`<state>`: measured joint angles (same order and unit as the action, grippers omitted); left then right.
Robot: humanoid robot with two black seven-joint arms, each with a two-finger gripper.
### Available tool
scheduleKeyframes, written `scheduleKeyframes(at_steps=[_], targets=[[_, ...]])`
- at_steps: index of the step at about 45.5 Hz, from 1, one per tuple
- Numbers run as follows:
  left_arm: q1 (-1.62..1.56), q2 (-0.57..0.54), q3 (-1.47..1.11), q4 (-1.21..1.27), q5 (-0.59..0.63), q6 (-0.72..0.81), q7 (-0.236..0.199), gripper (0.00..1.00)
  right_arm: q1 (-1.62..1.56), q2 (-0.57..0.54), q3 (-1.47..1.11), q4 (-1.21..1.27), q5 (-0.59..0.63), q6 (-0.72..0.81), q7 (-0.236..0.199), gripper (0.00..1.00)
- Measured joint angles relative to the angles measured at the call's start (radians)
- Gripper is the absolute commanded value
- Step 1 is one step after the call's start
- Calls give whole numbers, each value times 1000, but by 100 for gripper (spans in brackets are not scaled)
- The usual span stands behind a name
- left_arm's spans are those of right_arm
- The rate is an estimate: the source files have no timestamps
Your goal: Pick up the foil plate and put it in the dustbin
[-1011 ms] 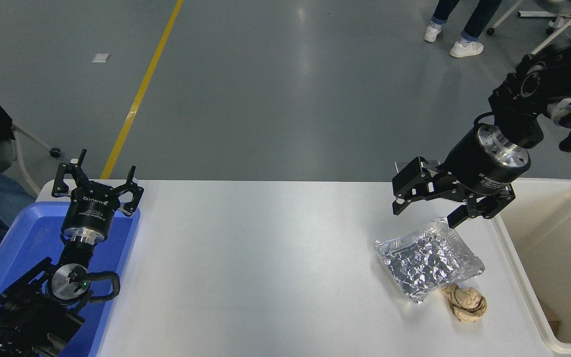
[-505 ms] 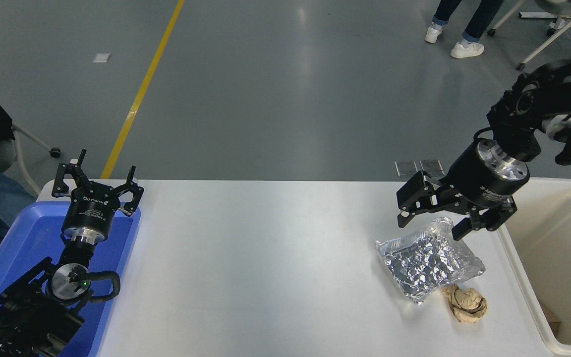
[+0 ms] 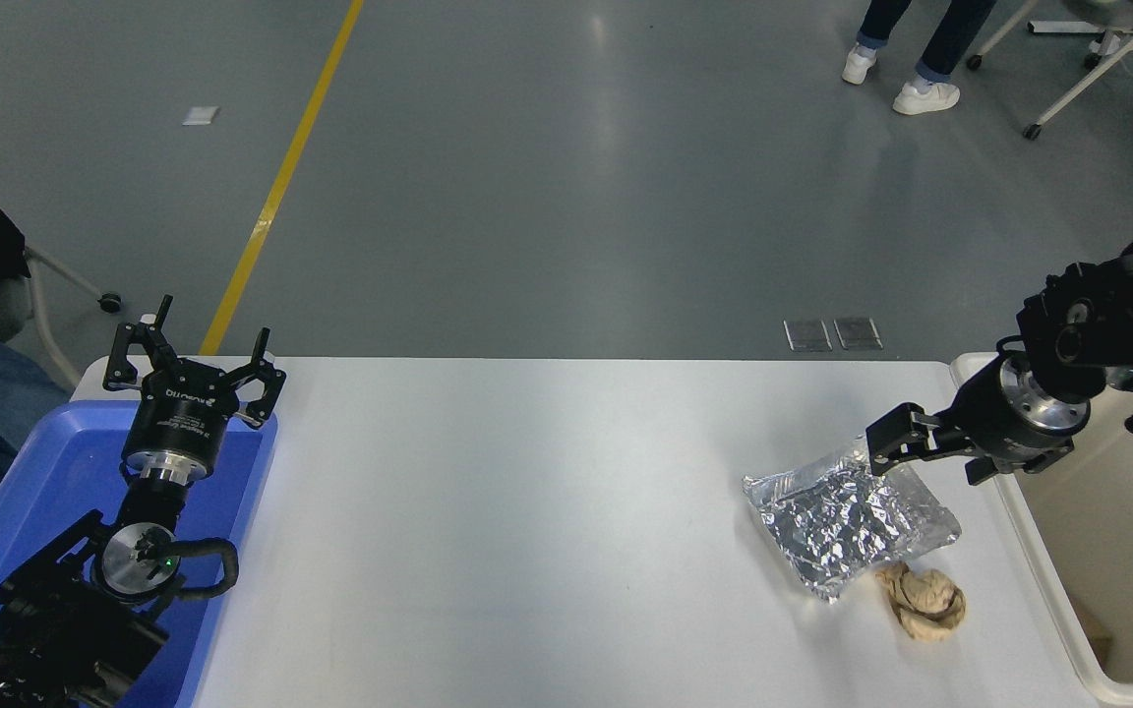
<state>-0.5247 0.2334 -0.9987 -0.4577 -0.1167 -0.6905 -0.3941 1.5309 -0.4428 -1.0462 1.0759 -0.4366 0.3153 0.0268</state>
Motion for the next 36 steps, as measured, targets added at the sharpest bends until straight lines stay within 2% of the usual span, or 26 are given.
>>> scheduleKeyframes(at_steps=[12,17,22,28,33,36], targets=[[-1,0,1,0,0,-1,1,100,-308,58,121,-287,-116,-200,0,100],[-1,0,1,0,0,-1,1,100,-409,83,172,-386,-146,-256,1,93],[-1,0,1,0,0,-1,1,100,-470,101,201,-440,-162,-289,1,72],[-2,0,1,0,0,-1,1,100,-523,117,226,-491,-173,-316,3,26],[-2,0,1,0,0,-1,0,100,-549,127,242,-515,-178,-328,4,0],[-2,0,1,0,0,-1,0,100,-559,130,249,-525,-180,-333,4,0]])
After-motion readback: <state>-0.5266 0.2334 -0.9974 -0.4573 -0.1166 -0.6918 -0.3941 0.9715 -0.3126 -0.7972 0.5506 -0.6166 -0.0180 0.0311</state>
